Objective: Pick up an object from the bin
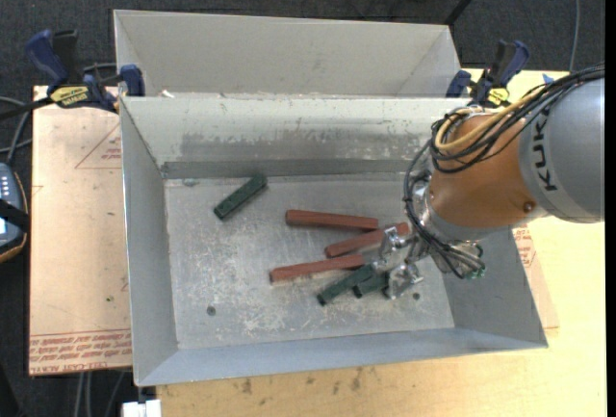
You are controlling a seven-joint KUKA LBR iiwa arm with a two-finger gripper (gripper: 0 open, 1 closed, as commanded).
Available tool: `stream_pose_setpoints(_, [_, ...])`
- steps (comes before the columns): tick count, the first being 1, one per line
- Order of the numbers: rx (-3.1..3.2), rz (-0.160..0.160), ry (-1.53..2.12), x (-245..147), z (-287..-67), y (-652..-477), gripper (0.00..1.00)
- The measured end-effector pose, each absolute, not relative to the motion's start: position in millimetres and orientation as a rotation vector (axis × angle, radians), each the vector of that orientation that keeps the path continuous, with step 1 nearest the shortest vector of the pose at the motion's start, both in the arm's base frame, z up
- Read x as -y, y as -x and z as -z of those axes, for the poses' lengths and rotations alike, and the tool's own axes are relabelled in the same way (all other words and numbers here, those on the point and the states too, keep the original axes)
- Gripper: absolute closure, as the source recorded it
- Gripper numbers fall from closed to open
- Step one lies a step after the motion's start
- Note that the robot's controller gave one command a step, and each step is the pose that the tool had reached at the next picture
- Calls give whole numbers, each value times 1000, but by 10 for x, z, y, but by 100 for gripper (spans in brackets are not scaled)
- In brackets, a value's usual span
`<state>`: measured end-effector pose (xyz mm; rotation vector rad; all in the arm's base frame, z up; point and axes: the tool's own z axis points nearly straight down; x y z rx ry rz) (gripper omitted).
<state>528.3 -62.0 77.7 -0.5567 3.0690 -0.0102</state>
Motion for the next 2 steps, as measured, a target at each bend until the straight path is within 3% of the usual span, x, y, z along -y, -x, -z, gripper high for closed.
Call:
stream_pose_setpoints(1, [-3069, 10, 558, 620, -777, -5283, 100])
stream_pose_setpoints(2, [-3076, 2, 600, 555, -2328, -5373, 100])
